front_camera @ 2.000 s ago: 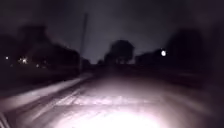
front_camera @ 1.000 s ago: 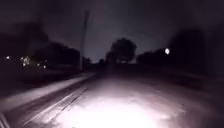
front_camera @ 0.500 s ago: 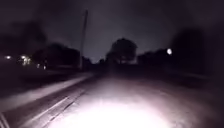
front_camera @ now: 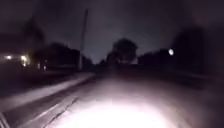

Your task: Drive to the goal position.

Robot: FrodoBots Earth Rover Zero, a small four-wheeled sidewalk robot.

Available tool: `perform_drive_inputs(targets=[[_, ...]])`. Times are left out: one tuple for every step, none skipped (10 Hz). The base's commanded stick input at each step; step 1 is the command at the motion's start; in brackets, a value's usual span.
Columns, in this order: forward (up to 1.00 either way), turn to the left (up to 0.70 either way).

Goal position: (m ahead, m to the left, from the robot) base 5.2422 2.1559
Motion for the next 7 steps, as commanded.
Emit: perform_drive_inputs(targets=[[0.70,0.00],[0.70,0.00],[0.70,0.00],[0.70,0.00],[0.70,0.00],[0.70,0.00],[0.70,0.00]])
